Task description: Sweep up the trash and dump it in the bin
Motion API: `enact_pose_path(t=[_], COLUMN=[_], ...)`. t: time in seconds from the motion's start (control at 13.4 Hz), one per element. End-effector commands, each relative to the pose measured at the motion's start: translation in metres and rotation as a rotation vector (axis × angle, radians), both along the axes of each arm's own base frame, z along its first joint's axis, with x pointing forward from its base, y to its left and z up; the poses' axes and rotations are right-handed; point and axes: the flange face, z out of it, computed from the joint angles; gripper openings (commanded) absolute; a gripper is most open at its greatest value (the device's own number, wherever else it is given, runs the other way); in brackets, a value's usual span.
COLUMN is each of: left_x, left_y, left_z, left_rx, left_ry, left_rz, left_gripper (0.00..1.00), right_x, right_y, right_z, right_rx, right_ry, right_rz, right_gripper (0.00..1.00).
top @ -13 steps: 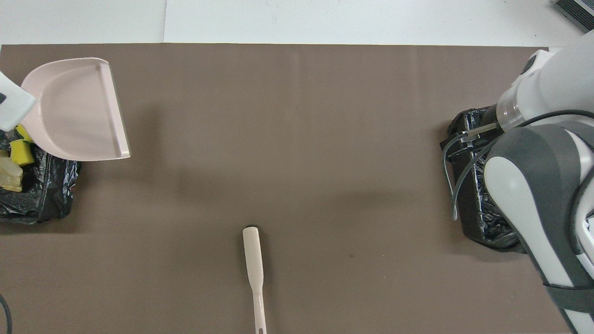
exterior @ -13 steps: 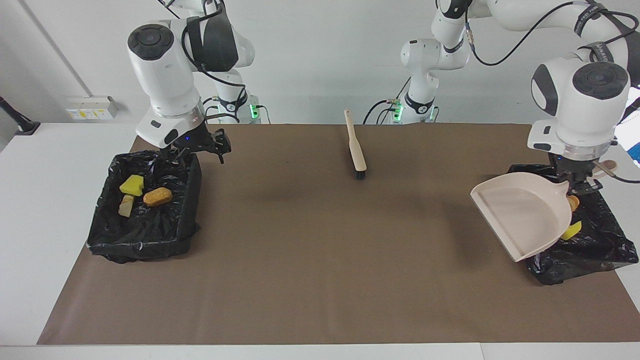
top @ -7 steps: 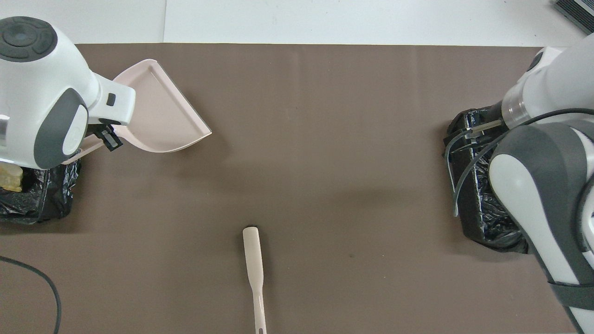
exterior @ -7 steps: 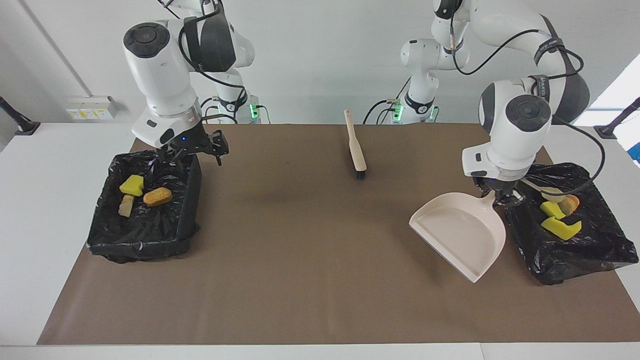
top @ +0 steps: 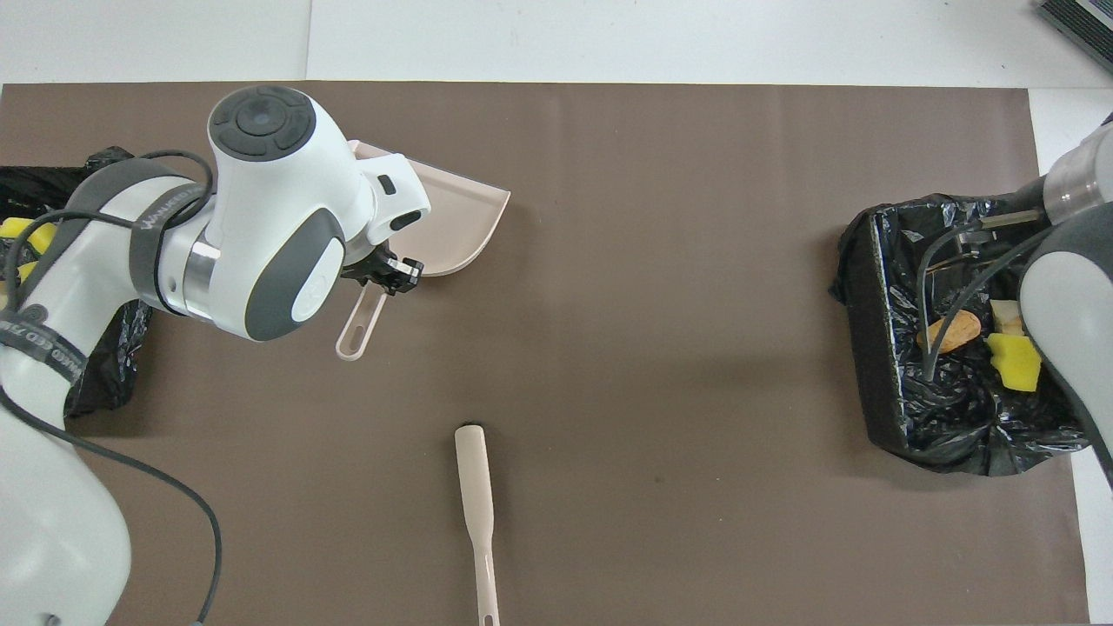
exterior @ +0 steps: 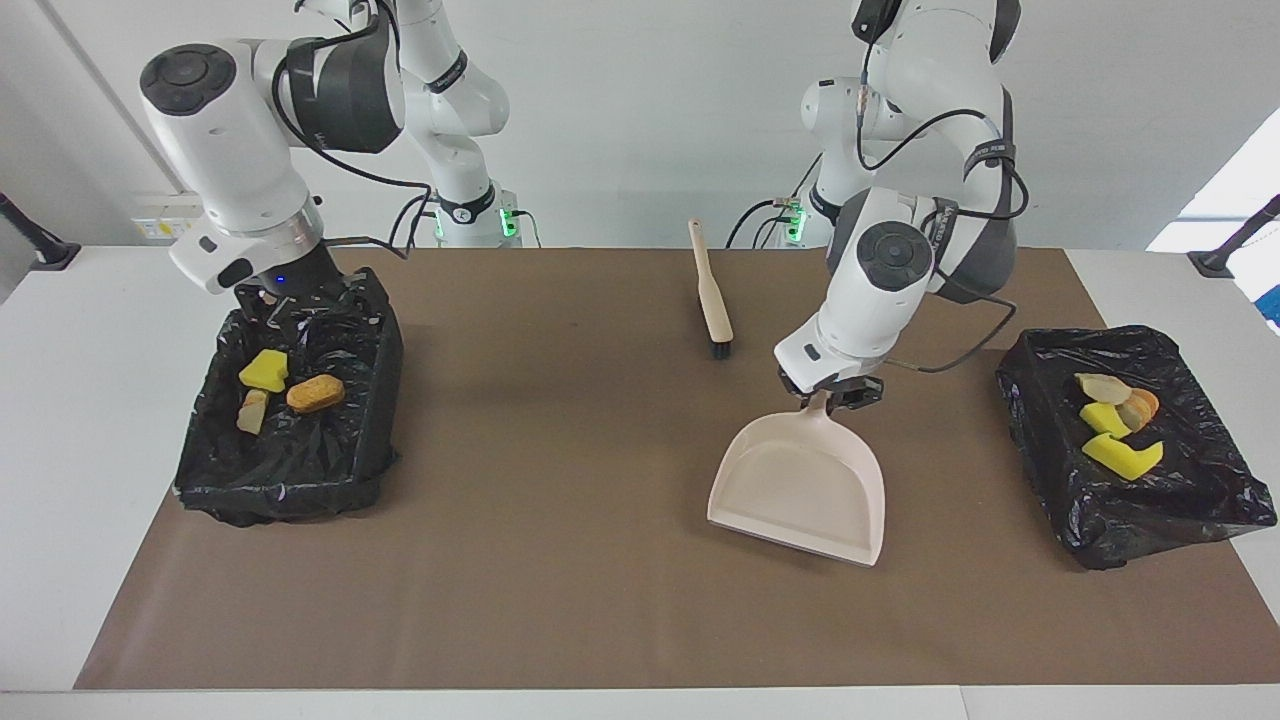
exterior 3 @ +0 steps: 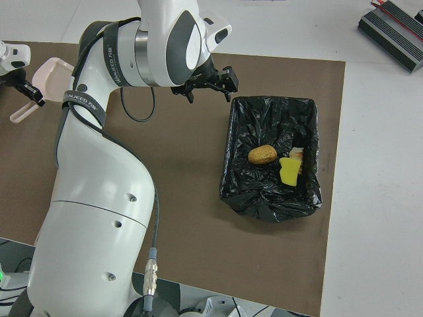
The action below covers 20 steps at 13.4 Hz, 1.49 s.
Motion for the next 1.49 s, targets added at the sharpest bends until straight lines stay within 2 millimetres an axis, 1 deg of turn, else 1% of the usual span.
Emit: enact_pose_path(t=[0.0, 0.07, 0.15, 0.22, 0.3, 0.37, 0.45, 0.6, 0.67, 0.75, 0.82, 0.9, 0.97, 1.04, 1.12, 1.19, 1.27, 1.34, 1.42], left_x=[-0.013, -0.015, -0.021, -0.023, -0.032, -0.035, -0.034, -0.035, -0.036, -0.037, -0.04, -0.041, -0.042, -0.043, -0.043, -0.042, -0.042, -0.04, -0.037], left_y=[-0.044, -0.053, -0.068, -0.074, -0.093, -0.108, -0.111, -0.11, -0.11, -0.109, -0.109, -0.108, -0.107, -0.103, -0.099, -0.09, -0.077, -0.058, -0.035], left_z=[-0.01, -0.015, -0.019, -0.024, -0.036, -0.046, -0.049, -0.05, -0.051, -0.051, -0.051, -0.05, -0.046, -0.04, -0.031, -0.018, -0.006, 0.003, 0.017], left_rx=[-0.037, -0.043, -0.054, -0.054, -0.047, -0.059, -0.067, -0.064, -0.064, -0.056, -0.044, -0.038, -0.033, -0.028, -0.022, -0.017, 0.0, 0.029, 0.055], left_ry=[0.005, 0.006, 0.01, 0.018, 0.03, 0.021, 0.01, 0.019, 0.026, 0.034, 0.046, 0.049, 0.047, 0.043, 0.036, 0.023, 0.022, 0.029, 0.033], left_rz=[0.14, 0.165, 0.155, 0.169, 0.202, 0.24, 0.244, 0.242, 0.241, 0.24, 0.236, 0.232, 0.231, 0.232, 0.234, 0.232, 0.215, 0.202, 0.19], left_gripper=[0.0, 0.0, 0.0, 0.0, 0.0, 0.0, 0.0, 0.0, 0.06, 0.21, 0.46, 0.81, 0.96, 1.0, 1.0, 1.0, 1.0, 1.0, 1.0], right_x=[-0.016, -0.017, -0.017, -0.018, -0.019, -0.022, -0.029, -0.037, -0.04, -0.044, -0.046, -0.048, -0.05, -0.052, -0.055, -0.056, -0.055, -0.055, -0.055], right_y=[0.008, 0.007, 0.006, 0.0, -0.001, -0.004, -0.005, 0.0, 0.004, 0.003, 0.004, 0.005, 0.007, 0.008, 0.007, 0.003, 0.002, 0.001, 0.002], right_z=[0.032, 0.035, 0.035, 0.035, 0.035, 0.035, 0.035, 0.036, 0.033, 0.034, 0.034, 0.034, 0.037, 0.039, 0.041, 0.041, 0.042, 0.042, 0.042], right_rx=[0.005, 0.003, 0.003, 0.017, 0.039, 0.047, 0.046, 0.046, 0.046, 0.048, 0.05, 0.063, 0.094, 0.103, 0.104, 0.104, 0.104, 0.104, 0.104], right_ry=[-0.059, -0.066, -0.066, -0.063, -0.061, -0.052, -0.044, -0.029, -0.011, 0.004, 0.018, 0.026, 0.022, 0.025, 0.039, 0.04, 0.034, 0.034, 0.034], right_rz=[0.022, 0.018, 0.013, -0.001, -0.01, -0.021, -0.024, -0.019, -0.019, -0.028, -0.027, -0.028, -0.031, -0.034, -0.037, -0.041, -0.038, -0.04, -0.037], right_gripper=[1.0, 1.0, 1.0, 1.0, 1.0, 1.0, 1.0, 1.0, 1.0, 1.0, 1.0, 1.0, 1.0, 1.0, 1.0, 1.0, 1.0, 1.0, 1.0])
